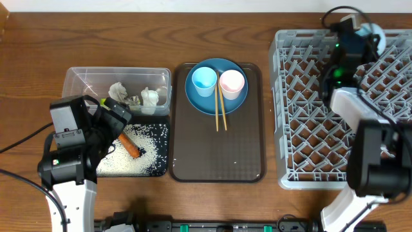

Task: Sort waste into correct bins and load items into the dishwasher rack
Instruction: 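Lift the bowl with the right gripper and carry it into the rack, then lower the light-blue bowl into the rack and open the right gripper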

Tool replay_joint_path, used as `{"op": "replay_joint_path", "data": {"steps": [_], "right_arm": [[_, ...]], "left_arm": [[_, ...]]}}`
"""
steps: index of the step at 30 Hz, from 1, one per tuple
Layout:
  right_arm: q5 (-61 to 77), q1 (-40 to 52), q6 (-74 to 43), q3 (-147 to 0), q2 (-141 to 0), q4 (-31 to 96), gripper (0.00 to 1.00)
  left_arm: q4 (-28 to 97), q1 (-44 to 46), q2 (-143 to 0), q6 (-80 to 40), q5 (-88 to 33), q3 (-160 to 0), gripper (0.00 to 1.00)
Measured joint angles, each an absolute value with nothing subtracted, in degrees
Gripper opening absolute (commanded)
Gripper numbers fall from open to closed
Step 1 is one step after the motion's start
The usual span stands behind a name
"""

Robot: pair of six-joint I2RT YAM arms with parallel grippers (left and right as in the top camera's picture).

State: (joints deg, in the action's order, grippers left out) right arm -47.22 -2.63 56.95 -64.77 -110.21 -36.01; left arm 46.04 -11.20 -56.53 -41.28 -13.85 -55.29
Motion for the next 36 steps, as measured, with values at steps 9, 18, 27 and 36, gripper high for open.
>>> {"op": "replay_joint_path", "data": {"steps": [9,18,27,36], "right_arm": [[-48.5,-1.3,65.8,-65.5,-114.2,-39.3,0.01],[-54.3,3.2,68.0,-65.5,-114.4,-38.6,0.07],[-55.8,9.6,68.2,-65.5,-115.5,-38.0,0.18],[-58.3,12.6,68.2,-65.5,-115.9,-37.8,0.28]], "left_arm": [[46.0,-11.2,-56.5,-41.3,-13.8,-55.3,0.98],[46.0,-11.2,-56.5,-41.3,-13.8,-55.3,0.98],[46.0,-11.2,-56.5,-41.3,-13.8,-55.3,0.98],[46.0,-11.2,-56.5,-41.3,-13.8,-55.3,0.98]]}}
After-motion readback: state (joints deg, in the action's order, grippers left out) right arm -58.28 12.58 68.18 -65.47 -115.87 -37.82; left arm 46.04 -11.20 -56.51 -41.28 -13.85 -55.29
